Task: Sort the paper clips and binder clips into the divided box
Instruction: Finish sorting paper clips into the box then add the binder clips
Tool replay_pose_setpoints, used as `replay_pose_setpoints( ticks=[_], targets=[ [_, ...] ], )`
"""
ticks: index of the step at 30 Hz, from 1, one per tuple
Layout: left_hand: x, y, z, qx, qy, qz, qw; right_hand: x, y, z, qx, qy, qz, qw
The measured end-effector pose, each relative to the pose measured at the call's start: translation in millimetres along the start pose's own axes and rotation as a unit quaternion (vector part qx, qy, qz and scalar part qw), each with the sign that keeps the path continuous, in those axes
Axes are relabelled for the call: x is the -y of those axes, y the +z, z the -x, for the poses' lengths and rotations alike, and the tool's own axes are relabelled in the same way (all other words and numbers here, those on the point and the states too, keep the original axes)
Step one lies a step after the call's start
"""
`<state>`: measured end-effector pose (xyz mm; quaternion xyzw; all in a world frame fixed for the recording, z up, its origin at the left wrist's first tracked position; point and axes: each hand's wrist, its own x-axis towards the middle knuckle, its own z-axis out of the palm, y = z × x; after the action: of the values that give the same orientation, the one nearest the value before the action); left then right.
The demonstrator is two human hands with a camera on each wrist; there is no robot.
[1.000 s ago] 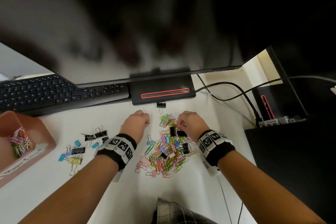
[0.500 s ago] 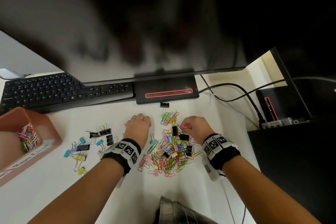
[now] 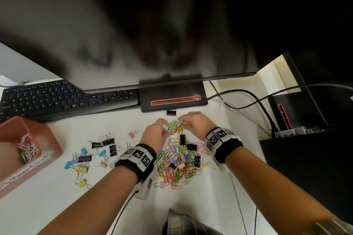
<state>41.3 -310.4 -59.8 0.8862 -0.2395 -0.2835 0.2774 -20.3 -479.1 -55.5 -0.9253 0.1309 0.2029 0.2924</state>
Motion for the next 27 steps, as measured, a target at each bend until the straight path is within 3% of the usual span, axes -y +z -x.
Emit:
replay_pose_setpoints(
  ticks=[9,13,27],
  targets=[
    [1.8,13.2,-11.6,-0.013,-0.01,-0.073,0.997,-5.6,15.5,2.5,-0.047,-0.009,-0.004,0.999],
    [8.7,9.4,-6.7,-0.02,-0.003,-0.062,0.998,-9.4,19.2,9.7,-0.047,-0.03,-0.004,0.998],
    [22.8,-47.5,30.2,-0.086,0.017,0.06,0.994,-3.1,24.0,17.0,-0.04,-0.003,0.042,0.998]
  ],
)
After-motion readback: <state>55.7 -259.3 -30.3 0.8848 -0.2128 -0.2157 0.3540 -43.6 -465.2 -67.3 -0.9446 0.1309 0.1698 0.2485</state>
